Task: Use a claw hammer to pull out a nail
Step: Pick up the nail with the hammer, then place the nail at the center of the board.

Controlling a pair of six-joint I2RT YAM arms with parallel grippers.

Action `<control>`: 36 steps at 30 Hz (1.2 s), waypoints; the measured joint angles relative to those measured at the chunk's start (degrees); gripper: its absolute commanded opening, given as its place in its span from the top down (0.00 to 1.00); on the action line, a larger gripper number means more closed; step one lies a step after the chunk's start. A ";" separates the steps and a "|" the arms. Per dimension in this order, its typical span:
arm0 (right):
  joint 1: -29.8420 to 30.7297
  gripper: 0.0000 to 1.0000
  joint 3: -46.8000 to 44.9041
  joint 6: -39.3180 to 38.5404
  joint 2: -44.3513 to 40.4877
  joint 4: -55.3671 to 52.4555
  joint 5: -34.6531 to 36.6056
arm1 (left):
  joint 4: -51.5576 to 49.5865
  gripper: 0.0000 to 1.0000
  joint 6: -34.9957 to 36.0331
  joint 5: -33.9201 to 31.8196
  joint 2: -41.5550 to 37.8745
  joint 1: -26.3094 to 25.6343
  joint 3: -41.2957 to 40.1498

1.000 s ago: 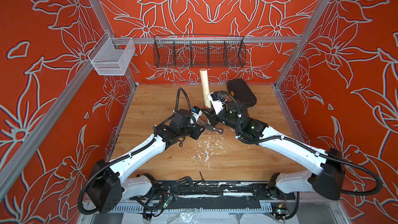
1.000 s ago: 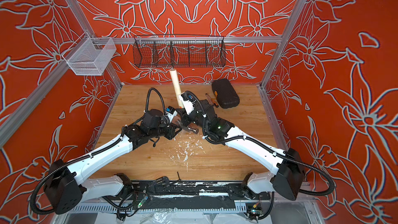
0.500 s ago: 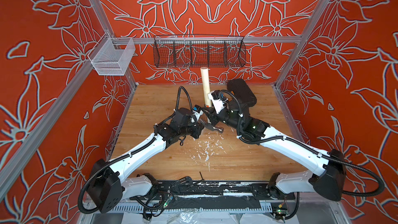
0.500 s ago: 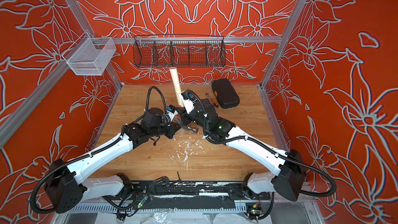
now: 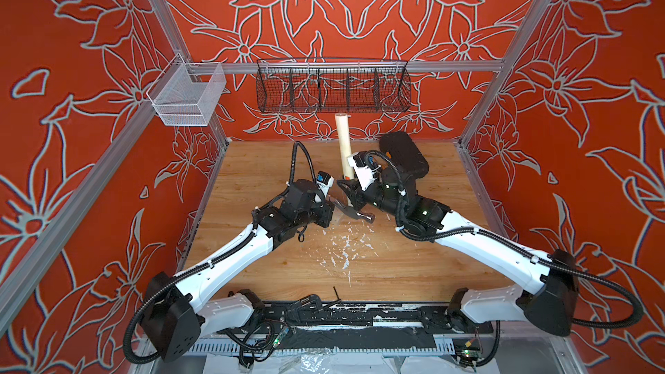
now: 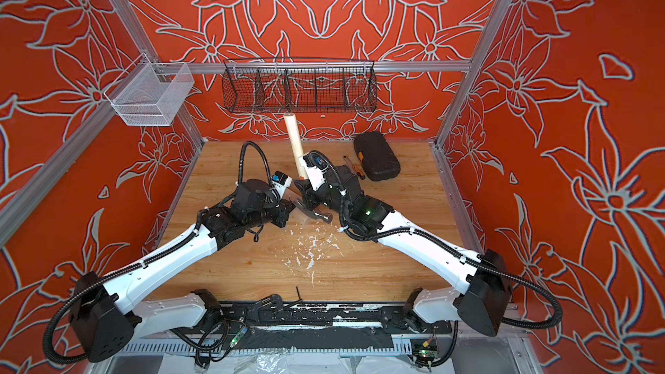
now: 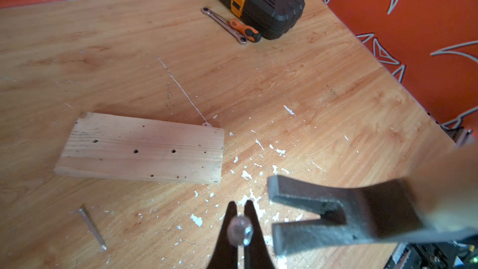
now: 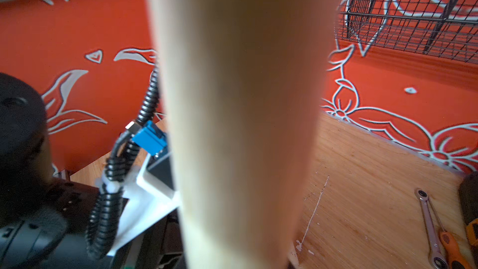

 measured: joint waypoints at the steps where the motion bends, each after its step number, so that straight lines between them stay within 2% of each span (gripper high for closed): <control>1: 0.00 1.00 -0.02 -0.11 0.00 0.00 0.57 | -0.07 1.00 -0.46 -0.81 -0.31 0.39 0.02; 8: -0.42 1.00 -0.92 -0.61 0.00 0.02 4.68 | -4.09 1.00 -5.38 -3.23 0.98 9.07 1.68; 12: -1.46 1.00 -2.58 -0.26 0.00 -0.57 5.73 | -7.76 1.00 -8.52 -2.45 4.76 16.13 3.89; 15: -2.89 1.00 -3.54 0.37 0.00 -1.42 6.05 | -11.37 1.00 -10.34 -2.82 9.16 19.21 5.81; 25: -4.52 1.00 -6.47 1.46 -0.79 -2.69 6.19 | -22.16 1.00 -12.41 -4.79 28.35 22.21 11.45; 36: -4.52 1.00 -7.23 2.23 -4.28 -2.73 6.14 | -26.18 1.00 -12.79 -5.92 36.24 22.58 12.02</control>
